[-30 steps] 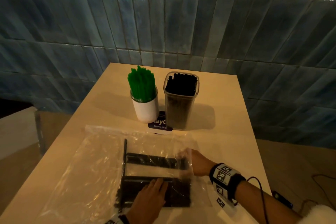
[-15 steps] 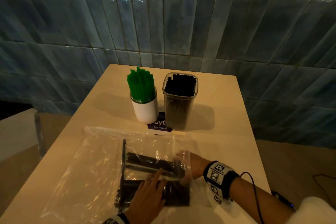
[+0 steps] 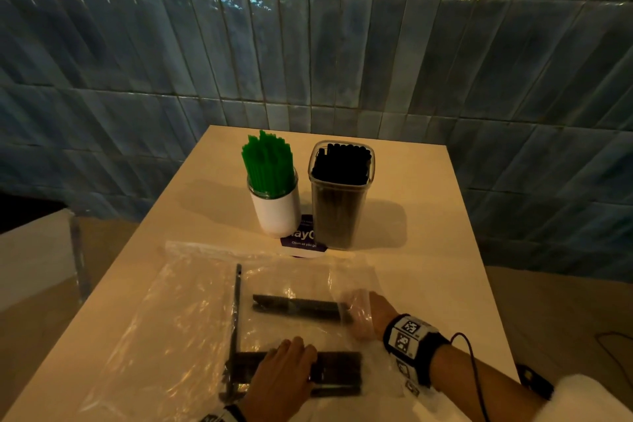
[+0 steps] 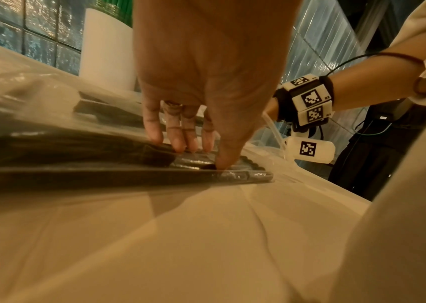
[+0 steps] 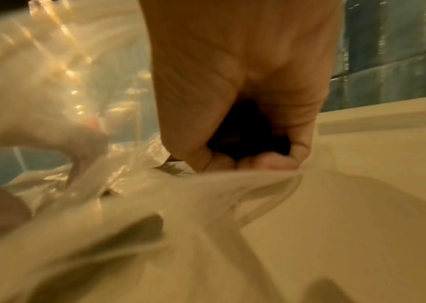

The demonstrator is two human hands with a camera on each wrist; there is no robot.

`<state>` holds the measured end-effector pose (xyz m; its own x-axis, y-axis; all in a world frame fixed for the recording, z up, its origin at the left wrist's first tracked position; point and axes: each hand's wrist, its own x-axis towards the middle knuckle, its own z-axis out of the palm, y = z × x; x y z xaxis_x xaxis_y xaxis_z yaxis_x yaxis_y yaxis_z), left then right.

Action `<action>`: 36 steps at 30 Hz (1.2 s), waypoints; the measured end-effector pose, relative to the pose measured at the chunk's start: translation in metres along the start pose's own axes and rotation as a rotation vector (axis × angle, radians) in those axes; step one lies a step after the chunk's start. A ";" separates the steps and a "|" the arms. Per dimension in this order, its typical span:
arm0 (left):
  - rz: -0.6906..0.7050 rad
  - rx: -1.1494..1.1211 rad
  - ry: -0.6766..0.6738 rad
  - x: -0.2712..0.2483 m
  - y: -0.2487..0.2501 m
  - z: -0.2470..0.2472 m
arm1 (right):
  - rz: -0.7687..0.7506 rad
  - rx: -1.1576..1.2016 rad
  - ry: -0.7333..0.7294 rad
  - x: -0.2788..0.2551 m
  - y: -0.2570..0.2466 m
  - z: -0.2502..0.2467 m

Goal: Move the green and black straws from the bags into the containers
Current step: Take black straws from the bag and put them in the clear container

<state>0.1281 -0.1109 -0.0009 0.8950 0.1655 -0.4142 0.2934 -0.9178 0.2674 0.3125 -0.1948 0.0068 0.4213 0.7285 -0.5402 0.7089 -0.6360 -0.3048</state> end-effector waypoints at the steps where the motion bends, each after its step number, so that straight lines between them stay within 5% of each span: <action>1: 0.000 -0.022 0.003 -0.001 0.000 -0.001 | 0.006 0.028 0.010 -0.003 0.005 -0.003; 7: 0.026 -0.092 0.032 -0.001 -0.007 -0.002 | 0.082 0.007 0.097 -0.031 0.051 -0.014; 14: 0.072 -0.090 0.017 0.003 -0.012 -0.003 | 0.282 -0.066 0.030 -0.098 0.124 -0.057; 18: 0.084 -0.098 0.024 0.006 -0.011 -0.009 | 0.362 -0.124 0.204 -0.139 0.128 -0.095; 20: 0.099 -0.101 0.147 0.008 -0.005 -0.019 | 0.380 -0.132 0.253 -0.144 0.109 -0.107; 25: 0.211 0.071 0.604 0.023 0.021 -0.065 | 0.125 -0.288 0.165 -0.133 0.035 -0.098; 28: 0.206 -0.040 0.586 0.030 0.025 -0.087 | -0.073 -0.280 0.212 -0.126 -0.006 -0.093; 31: 0.051 -0.213 0.455 0.030 0.018 -0.103 | -0.156 -0.165 0.273 -0.129 -0.025 -0.112; 36: 0.069 -0.644 0.437 0.032 0.018 -0.115 | -0.434 0.378 0.608 -0.122 -0.045 -0.135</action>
<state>0.2010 -0.0802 0.0905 0.9302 0.3656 -0.0341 0.2502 -0.5632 0.7875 0.3053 -0.2205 0.1930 0.4631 0.8699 0.1695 0.6869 -0.2314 -0.6890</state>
